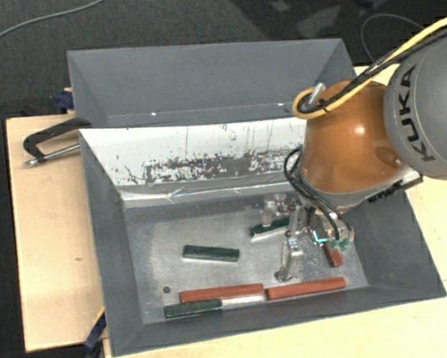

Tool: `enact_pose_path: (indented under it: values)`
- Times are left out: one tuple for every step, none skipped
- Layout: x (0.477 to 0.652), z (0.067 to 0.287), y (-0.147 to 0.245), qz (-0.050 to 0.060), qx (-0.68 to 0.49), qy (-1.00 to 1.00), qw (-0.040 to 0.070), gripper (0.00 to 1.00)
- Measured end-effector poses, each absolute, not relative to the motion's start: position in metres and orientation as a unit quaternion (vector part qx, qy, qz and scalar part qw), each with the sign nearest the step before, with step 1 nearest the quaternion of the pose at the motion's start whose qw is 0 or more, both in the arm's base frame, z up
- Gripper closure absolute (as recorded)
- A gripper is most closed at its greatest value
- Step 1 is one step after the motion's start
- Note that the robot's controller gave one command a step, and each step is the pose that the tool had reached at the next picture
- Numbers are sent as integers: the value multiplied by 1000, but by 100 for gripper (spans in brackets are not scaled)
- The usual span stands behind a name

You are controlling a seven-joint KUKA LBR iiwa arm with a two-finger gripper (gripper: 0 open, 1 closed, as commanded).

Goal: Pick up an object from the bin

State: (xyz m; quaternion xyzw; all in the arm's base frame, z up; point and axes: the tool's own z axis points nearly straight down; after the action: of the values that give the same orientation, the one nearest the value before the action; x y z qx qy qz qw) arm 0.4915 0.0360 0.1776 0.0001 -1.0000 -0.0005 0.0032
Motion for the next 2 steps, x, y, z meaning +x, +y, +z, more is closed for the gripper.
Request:
enact_pose_path:
  values:
    - [516, 67, 91, -1, 57, -998, 3, 0]
    - [518, 71, 90, -1, 55, -999, 0, 100]
